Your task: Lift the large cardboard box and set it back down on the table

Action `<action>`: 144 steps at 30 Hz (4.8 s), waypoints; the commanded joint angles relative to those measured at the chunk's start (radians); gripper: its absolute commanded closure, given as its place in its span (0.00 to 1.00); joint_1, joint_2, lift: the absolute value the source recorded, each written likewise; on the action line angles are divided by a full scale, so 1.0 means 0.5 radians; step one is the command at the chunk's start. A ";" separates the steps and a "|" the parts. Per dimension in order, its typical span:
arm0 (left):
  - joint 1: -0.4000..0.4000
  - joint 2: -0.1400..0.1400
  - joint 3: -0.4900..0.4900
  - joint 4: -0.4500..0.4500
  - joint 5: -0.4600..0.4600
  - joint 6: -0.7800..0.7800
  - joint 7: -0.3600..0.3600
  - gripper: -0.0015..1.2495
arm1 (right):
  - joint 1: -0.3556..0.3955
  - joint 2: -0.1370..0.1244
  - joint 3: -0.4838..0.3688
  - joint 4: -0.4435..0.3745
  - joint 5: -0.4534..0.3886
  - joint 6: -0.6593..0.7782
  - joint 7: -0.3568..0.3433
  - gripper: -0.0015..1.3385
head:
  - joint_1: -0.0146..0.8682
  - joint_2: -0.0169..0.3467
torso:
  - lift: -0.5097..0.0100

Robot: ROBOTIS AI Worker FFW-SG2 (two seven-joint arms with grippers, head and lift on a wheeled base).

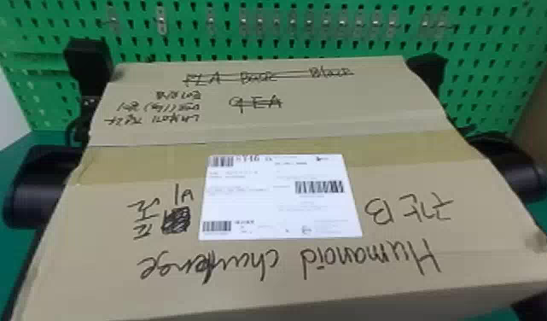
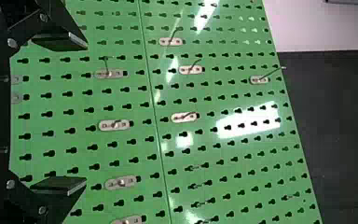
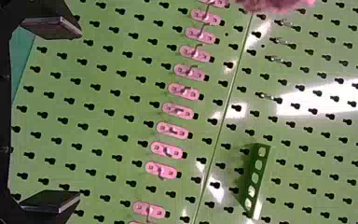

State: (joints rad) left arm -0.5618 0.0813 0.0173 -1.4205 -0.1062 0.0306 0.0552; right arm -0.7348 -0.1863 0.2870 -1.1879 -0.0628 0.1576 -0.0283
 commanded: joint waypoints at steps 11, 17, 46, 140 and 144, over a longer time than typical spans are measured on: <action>-0.005 0.000 0.005 -0.006 -0.008 0.000 0.000 0.20 | -0.006 0.010 0.003 -0.002 0.003 0.001 0.001 0.06 | 0.66 0.19 | 0.63; 0.007 0.000 0.005 -0.006 -0.008 0.000 0.000 0.20 | 0.003 0.010 0.015 -0.002 0.009 0.004 0.001 0.07 | 0.66 0.19 | 0.63; 0.136 -0.009 0.002 0.000 -0.018 0.015 0.018 0.20 | 0.126 0.017 -0.009 -0.002 0.015 0.047 0.001 0.06 | 0.66 0.19 | 0.63; 0.292 0.080 0.110 -0.147 -0.140 0.107 -0.009 0.20 | 0.334 -0.152 -0.347 -0.177 0.144 0.160 0.026 0.07 | 0.66 0.19 | 0.63; 0.295 0.080 0.113 -0.147 -0.137 0.107 -0.009 0.20 | 0.334 -0.158 -0.362 -0.192 0.153 0.163 0.026 0.07 | 0.66 0.19 | 0.63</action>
State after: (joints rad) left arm -0.4164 0.1212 0.0719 -1.4941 -0.1764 0.0844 0.0506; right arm -0.5675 -0.2874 0.1124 -1.2772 0.0095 0.2385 -0.0153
